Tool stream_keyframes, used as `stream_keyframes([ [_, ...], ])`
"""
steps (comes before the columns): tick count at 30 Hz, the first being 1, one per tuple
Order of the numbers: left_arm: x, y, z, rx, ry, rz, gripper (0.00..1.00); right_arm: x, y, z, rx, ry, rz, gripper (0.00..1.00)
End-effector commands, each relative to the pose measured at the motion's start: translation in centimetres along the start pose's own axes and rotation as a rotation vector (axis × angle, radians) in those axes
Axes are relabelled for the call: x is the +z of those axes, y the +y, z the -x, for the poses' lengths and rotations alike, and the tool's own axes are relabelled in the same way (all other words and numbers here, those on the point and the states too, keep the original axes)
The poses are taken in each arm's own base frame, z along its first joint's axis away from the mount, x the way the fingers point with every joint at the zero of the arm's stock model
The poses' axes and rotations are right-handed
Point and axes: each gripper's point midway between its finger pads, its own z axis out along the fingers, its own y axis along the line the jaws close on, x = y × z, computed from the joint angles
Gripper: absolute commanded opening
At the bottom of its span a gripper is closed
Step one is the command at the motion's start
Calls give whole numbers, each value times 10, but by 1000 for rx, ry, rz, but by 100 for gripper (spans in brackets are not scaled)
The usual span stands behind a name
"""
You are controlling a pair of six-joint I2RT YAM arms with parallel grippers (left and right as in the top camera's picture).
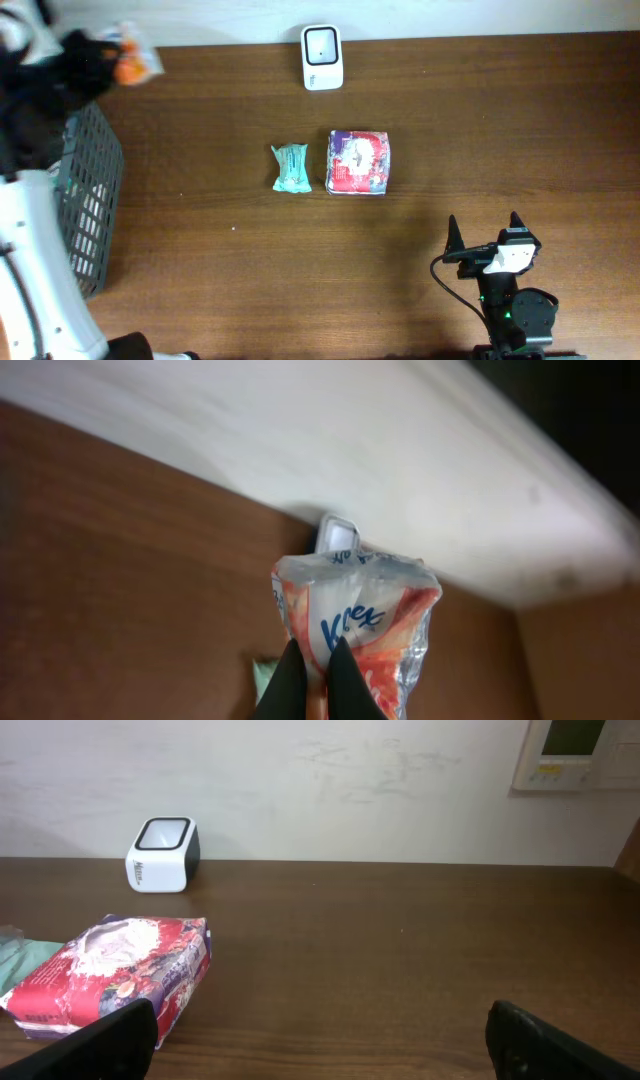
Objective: Scan the item barcode
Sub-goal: 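Place the orange Kleenex pack left of the green pack with the left gripper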
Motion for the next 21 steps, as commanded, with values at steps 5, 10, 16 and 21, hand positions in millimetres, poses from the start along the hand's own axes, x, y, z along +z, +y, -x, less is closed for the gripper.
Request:
stream_keyframes([
  [5, 76, -6, -90, 267, 185, 325, 0, 0, 1, -3, -3, 5, 1, 99],
  [10, 144, 37, -158, 314, 405, 468, 0, 0, 1, -3, -3, 5, 1, 98],
  [16, 201, 88, -218, 297, 615, 554, 0, 0, 1, -3, -3, 5, 1, 99],
  [21, 221, 106, -254, 265, 730, 547, 0, 0, 1, -3, -3, 5, 1, 99],
])
